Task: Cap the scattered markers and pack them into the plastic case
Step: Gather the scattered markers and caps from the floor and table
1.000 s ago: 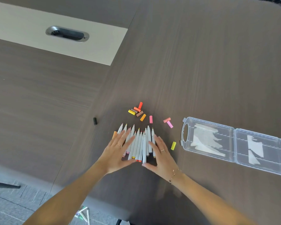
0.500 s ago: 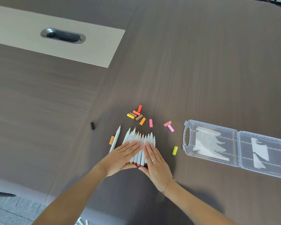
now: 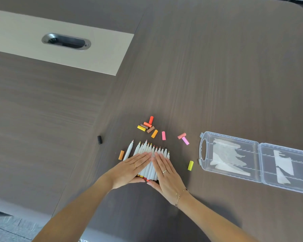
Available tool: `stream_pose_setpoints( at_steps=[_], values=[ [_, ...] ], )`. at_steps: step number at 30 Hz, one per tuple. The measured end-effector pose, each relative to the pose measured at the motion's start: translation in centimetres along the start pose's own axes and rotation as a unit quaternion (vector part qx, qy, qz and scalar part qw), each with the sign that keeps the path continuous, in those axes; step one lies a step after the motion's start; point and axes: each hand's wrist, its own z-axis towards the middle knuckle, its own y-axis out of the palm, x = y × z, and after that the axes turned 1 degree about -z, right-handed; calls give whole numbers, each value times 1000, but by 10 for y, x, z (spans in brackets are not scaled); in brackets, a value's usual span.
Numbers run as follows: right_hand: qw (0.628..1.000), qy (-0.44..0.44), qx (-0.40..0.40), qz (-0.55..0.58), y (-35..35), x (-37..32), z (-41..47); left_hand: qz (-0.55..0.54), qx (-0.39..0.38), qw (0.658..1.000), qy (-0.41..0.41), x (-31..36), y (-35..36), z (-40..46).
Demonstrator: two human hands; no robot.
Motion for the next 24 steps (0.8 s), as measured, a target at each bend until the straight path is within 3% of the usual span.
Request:
stream_pose_setpoints(
  at_steps=[5,9,21,24],
  values=[
    [1000,-16,9,7,-3,8,-2,-7,43,999,-15,-4,-1,-11],
    [999,-43,-12,-22,-6,14,8,-2,14,1000,-18,-3,3,-10],
    [995,-82,-47,-34,-15,14,17,6,63,998,-23,16,8,-5],
    [999,-53,8,3,-22,16,14,-20,102,994,-22,16,5,-5]
  ],
)
